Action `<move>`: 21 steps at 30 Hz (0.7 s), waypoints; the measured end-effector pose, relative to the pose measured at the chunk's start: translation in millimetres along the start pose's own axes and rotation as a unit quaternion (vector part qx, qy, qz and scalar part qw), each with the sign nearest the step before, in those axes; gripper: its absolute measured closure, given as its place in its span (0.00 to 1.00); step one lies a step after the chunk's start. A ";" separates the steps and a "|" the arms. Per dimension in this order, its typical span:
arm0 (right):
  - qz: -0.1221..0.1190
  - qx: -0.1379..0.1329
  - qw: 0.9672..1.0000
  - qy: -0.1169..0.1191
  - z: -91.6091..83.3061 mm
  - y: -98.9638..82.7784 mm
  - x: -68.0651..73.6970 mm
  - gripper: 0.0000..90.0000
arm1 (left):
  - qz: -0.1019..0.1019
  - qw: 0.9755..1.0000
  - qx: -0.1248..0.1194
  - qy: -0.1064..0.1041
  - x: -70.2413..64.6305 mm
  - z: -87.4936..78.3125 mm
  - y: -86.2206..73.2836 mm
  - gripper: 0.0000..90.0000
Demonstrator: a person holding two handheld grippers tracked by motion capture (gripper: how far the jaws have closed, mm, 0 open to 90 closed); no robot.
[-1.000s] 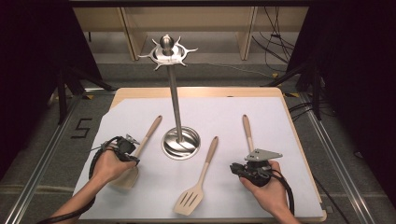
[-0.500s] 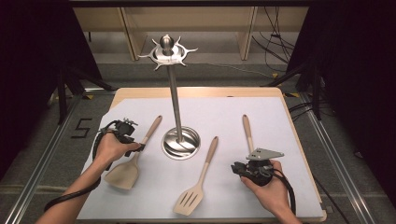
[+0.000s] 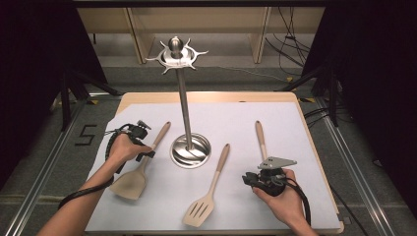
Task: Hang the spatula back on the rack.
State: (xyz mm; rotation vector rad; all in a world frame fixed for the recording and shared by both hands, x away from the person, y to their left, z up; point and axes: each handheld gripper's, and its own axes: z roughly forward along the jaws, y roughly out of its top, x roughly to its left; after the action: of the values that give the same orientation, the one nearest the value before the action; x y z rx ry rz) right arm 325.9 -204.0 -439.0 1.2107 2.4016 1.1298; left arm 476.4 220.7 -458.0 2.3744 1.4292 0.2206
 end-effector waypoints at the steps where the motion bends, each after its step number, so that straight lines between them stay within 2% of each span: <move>1: 0.001 0.000 1.000 0.001 0.1 0.2 0.5 0.85 | 0.002 1.000 -0.003 0.005 1.1 1.7 1.0 0.56; 2: -0.005 -0.002 1.000 0.000 1.3 -0.3 0.4 0.85 | 0.004 1.000 0.004 0.006 1.4 1.3 2.3 0.57; 3: 0.000 0.003 1.000 0.002 1.2 0.1 1.4 0.85 | 0.003 1.000 0.015 0.003 1.7 1.0 4.1 0.60; 4: 0.001 0.005 1.000 0.002 1.2 -0.1 1.8 0.85 | -0.027 1.000 0.015 -0.005 -2.1 2.5 3.3 0.62; 6: -0.002 0.003 1.000 0.001 1.5 0.1 1.5 0.85 | 0.002 1.000 0.022 0.003 2.4 4.2 5.6 0.63; 7: -0.001 0.004 1.000 0.001 1.5 0.2 1.6 0.85 | -0.016 1.000 0.025 0.000 0.4 5.7 5.9 0.64; 9: -0.005 0.003 1.000 0.004 2.2 0.5 0.9 0.85 | -0.026 0.999 0.024 0.001 -0.4 9.1 6.8 0.66; 10: -0.006 0.003 1.000 0.004 2.2 0.4 0.9 0.85 | -0.027 0.999 0.029 -0.005 0.1 9.9 7.6 0.66; 11: -0.001 0.006 1.000 0.004 1.7 0.3 1.6 0.85 | -0.023 0.999 0.031 -0.001 1.7 11.4 9.4 0.66; 13: -0.002 0.004 1.000 0.002 1.5 -0.1 1.4 0.85 | -0.041 0.998 0.043 -0.004 0.5 10.9 12.3 0.69; 14: -0.001 0.005 1.000 0.003 1.7 -0.2 1.5 0.85 | -0.029 0.998 0.055 -0.001 1.2 10.4 13.9 0.70; 16: 0.000 0.006 1.000 0.004 1.9 -0.2 1.7 0.85 | -0.032 0.998 0.059 0.000 0.4 10.4 14.7 0.72; 17: -0.001 0.005 1.000 0.005 2.2 -0.4 2.2 0.85 | -0.041 0.997 0.060 -0.002 -1.1 10.5 15.4 0.81; 18: -0.001 0.004 1.000 0.005 2.3 -0.5 2.5 0.85 | -0.051 0.996 0.068 -0.006 -1.9 10.0 15.9 0.84; 21: 0.005 0.007 1.000 0.007 1.1 -0.6 3.4 0.85 | -0.081 0.995 0.062 -0.004 -0.8 9.8 15.2 0.85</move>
State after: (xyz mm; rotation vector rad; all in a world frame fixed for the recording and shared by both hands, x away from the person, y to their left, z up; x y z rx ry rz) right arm 323.9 -201.1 -439.7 1.2241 2.4202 1.1291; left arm 491.6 211.4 -461.3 2.3357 1.6667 0.0817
